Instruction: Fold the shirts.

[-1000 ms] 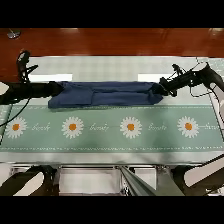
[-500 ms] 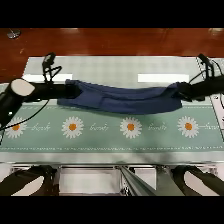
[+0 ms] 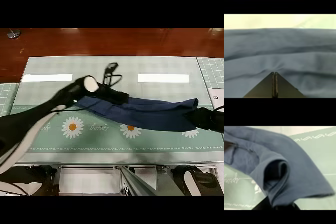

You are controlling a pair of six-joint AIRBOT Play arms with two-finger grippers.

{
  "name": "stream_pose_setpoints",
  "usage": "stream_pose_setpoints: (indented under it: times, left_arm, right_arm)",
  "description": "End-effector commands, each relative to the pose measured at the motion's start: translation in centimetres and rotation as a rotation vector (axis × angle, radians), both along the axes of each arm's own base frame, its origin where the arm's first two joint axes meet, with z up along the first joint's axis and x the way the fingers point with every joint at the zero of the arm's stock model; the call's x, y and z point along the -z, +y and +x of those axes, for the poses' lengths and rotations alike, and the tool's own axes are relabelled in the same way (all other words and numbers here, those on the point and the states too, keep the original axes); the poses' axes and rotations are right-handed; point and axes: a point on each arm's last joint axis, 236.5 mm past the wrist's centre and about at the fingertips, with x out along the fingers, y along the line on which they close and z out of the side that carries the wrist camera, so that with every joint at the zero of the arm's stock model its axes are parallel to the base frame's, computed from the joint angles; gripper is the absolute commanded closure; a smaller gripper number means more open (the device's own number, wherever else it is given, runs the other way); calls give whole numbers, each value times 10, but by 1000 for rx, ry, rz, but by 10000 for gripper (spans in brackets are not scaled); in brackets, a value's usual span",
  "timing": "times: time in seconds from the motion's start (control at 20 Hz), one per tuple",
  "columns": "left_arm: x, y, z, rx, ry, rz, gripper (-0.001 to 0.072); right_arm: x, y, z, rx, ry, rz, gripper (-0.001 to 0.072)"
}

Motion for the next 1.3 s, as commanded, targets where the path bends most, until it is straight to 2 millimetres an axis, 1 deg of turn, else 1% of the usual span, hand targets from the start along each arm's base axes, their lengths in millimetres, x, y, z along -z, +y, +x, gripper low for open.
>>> stream_pose_setpoints:
  times: [0.0,0.05,0.15,0.2,0.25,0.3,0.35,0.4,0.45,0.5,0.55,0.65,0.7,0.75,0.8,0.85,0.9,0.95,1.0,1.05,1.1,1.15,1.2,1.25]
  left_arm:
    - [29,-73,-62,133,108,-13,692]
    - [37,-87,-81,162,144,-20,692]
    - [48,-108,-120,232,203,-27,692]
    - [51,-113,-134,275,207,-19,692]
    - [49,-117,-140,298,206,-20,691]
    - [44,-116,-138,315,201,-26,691]
    - [34,-112,-129,322,208,-33,691]
    - [24,-104,-114,317,217,-42,691]
    - [11,-92,-91,296,220,-56,691]
    - [-4,-76,-63,256,210,-75,691]
    - [-21,-56,-35,205,192,-95,691]
    - [-63,-6,26,85,115,-145,691]
    - [-85,25,54,9,87,-167,691]
    - [-108,62,77,-62,61,-185,691]
    - [-130,102,95,-119,24,-192,691]
    - [-149,141,106,-176,-16,-182,691]
    - [-167,184,113,-242,-68,-158,691]
    - [-185,222,114,-297,-127,-137,691]
    - [-199,260,109,-353,-190,-107,691]
    - [-204,294,99,-426,-232,-64,691]
    - [-200,322,85,-488,-258,-7,691]
    - [-189,343,64,-536,-262,45,691]
    - [-176,351,43,-568,-253,58,691]
    - [-162,352,21,-590,-241,60,691]
  right_arm:
    - [-4,4,-10,8,-9,18,681]
    - [-5,5,-8,10,-14,24,681]
    - [-7,7,1,16,-30,41,680]
    - [-6,9,4,6,-23,55,680]
    - [-3,13,6,-8,-8,70,680]
    - [-1,16,9,-26,2,82,680]
    - [1,19,12,-39,10,93,680]
    - [2,21,15,-53,14,101,680]
    - [3,23,17,-65,19,108,680]
    - [3,25,20,-78,21,113,680]
    - [1,28,23,-92,19,113,680]
    - [-4,40,35,-132,4,114,680]
    - [-6,50,41,-157,6,124,680]
    - [-9,64,47,-189,8,145,680]
    - [-13,83,54,-236,3,170,680]
    - [-14,102,62,-279,-1,182,680]
    - [-13,122,72,-320,-3,186,680]
    - [-11,143,82,-359,2,190,680]
    - [-7,166,94,-398,11,192,680]
    - [-1,188,106,-434,22,191,680]
    - [6,209,119,-464,34,189,680]
    - [16,230,132,-493,53,186,680]
    - [28,249,143,-517,73,183,680]
    - [41,267,155,-538,91,180,680]
